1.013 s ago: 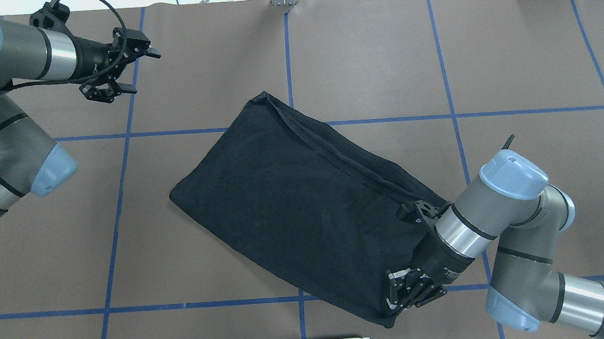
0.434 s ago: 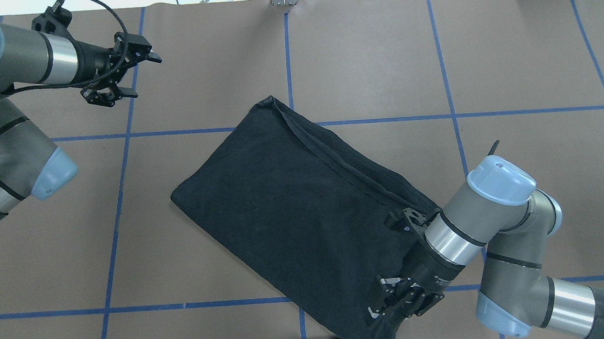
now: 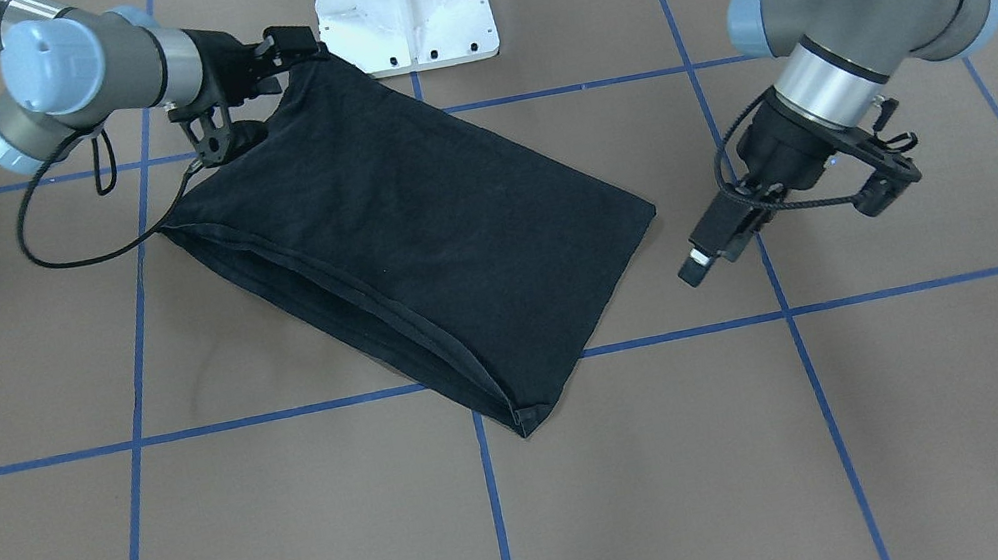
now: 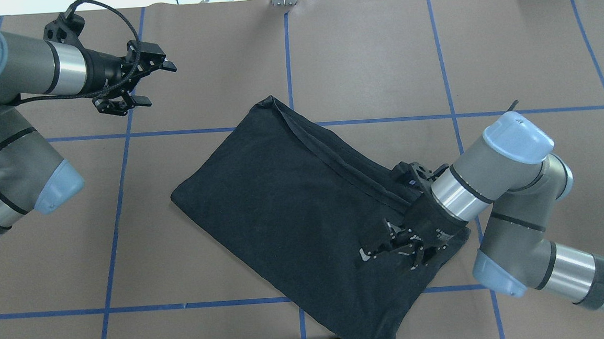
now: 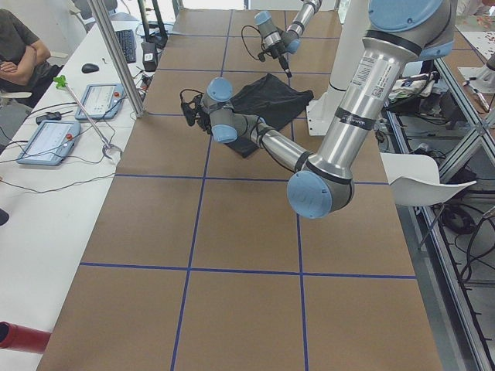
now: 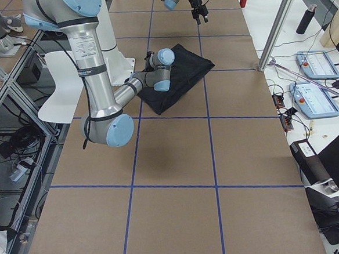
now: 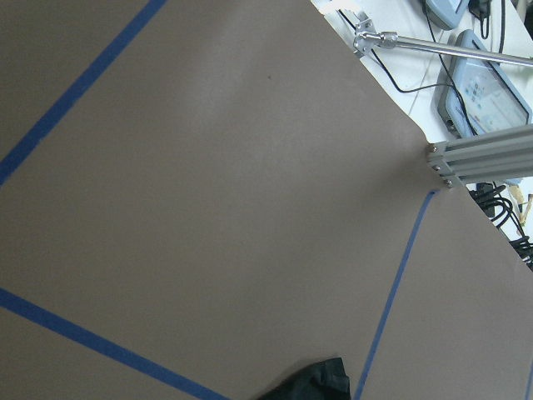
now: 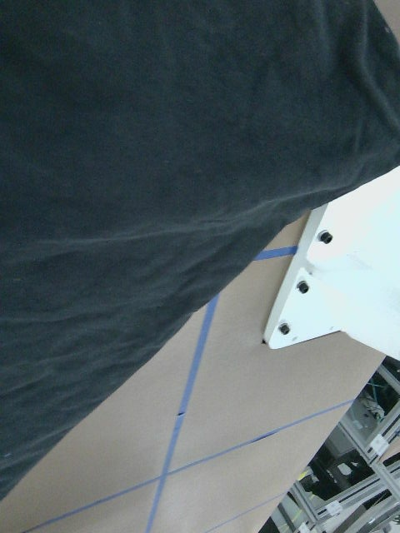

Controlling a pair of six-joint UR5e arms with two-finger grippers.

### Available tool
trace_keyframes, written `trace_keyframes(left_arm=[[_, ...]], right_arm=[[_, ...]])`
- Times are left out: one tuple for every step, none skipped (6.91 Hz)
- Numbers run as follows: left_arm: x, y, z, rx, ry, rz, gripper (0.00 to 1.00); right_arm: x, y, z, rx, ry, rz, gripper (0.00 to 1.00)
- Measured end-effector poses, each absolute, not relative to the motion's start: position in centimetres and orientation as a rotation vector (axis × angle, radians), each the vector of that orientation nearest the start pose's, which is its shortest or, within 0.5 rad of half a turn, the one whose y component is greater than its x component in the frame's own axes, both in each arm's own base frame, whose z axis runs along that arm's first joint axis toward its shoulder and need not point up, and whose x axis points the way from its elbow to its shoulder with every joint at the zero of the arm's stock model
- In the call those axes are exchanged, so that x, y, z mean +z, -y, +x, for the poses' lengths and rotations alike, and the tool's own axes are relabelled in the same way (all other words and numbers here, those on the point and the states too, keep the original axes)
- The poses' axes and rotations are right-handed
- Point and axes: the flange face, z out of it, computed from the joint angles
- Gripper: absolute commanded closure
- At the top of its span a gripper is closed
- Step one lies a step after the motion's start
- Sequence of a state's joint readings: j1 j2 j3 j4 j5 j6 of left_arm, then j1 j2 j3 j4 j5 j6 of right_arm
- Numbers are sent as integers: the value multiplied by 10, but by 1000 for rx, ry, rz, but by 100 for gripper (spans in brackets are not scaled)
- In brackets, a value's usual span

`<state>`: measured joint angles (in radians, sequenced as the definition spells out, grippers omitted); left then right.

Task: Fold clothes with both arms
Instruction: 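Release the corner and move both grippers to the bundle's sides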

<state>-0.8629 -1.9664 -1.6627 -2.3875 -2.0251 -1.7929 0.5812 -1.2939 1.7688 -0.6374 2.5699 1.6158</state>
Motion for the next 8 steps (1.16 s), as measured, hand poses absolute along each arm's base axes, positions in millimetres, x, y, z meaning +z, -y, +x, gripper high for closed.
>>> trace_keyframes(left_arm=[[302,502,353,-579,-1357,4,0],[316,475,374,-548,-1336,-33,0],[333,455,391,-538,-1306,-54,0],[349,443,401,-541,-1276,-59,0],[363,434,407,-542,-1251,-67,0],[374,428,412,-542,-1230,-75,0],[385,423,420,-546,-1210,-76,1],[393,419,429,-550,-1191,-73,1]], right_arm=[[303,362,-400,-129,1431,-376,0],[306,385,-387,-60,1434,-316,0],[311,398,-381,-9,1429,-277,0],[315,405,-379,20,1425,-254,0],[316,408,-379,33,1423,-245,0],[317,409,-378,39,1422,-240,0],[318,411,-377,43,1421,-238,0],[319,412,-376,48,1419,-239,0]])
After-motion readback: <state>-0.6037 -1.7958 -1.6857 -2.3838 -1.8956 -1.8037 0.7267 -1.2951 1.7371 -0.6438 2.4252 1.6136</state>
